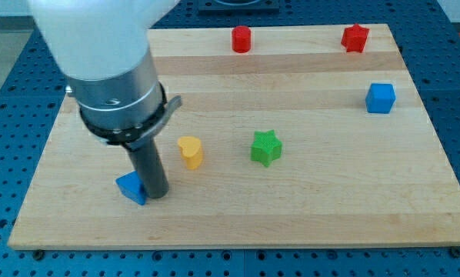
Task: Push the blue triangle to the bottom left
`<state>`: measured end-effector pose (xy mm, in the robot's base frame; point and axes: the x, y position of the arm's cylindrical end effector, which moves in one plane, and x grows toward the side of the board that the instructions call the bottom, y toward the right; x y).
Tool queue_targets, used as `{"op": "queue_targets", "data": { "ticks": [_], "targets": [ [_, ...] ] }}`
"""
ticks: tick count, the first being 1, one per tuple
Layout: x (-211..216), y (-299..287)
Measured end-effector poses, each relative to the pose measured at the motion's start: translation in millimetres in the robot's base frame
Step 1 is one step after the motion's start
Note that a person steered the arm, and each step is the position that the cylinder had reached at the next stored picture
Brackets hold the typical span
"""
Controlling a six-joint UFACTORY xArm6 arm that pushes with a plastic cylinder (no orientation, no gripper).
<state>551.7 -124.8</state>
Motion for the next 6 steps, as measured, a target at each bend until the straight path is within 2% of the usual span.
{"op": "queue_targets", "data": {
  "ticks": [1,4,6],
  "targets": [
    [0,-25],
    [-24,-32],
    [-14,-44]
  ]
}}
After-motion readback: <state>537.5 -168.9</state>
